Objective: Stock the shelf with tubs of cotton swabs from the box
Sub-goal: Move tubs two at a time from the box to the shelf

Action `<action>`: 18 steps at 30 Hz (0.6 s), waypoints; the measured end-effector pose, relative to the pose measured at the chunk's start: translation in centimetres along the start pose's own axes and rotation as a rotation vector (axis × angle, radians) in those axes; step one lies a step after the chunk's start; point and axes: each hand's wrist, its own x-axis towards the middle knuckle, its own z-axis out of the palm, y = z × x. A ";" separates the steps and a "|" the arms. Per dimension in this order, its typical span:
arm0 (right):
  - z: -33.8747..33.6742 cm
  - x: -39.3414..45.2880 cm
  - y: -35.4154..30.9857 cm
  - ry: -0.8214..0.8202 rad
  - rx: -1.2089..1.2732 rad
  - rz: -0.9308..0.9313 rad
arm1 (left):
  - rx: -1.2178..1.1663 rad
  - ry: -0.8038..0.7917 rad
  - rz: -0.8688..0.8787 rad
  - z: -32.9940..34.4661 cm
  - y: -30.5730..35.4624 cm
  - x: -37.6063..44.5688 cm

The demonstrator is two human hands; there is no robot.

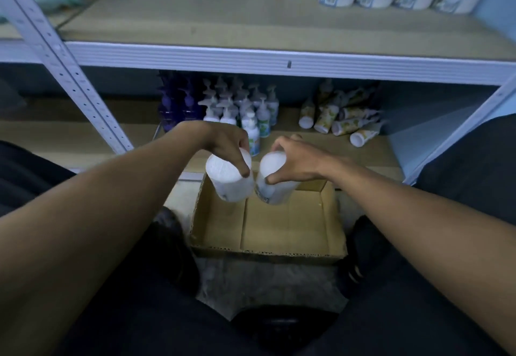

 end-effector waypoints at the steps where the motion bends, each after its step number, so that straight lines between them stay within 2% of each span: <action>1: -1.1 -0.5 -0.2 0.016 -0.010 -0.017 | -0.010 0.017 0.007 -1.0 0.2 -0.6; 9: -11.3 -4.6 -2.3 0.191 -0.081 -0.117 | 0.054 0.252 0.052 -9.5 3.3 -5.3; 18: -19.7 -6.4 -4.3 0.357 -0.179 -0.131 | 0.176 0.372 0.064 -18.4 8.0 -9.8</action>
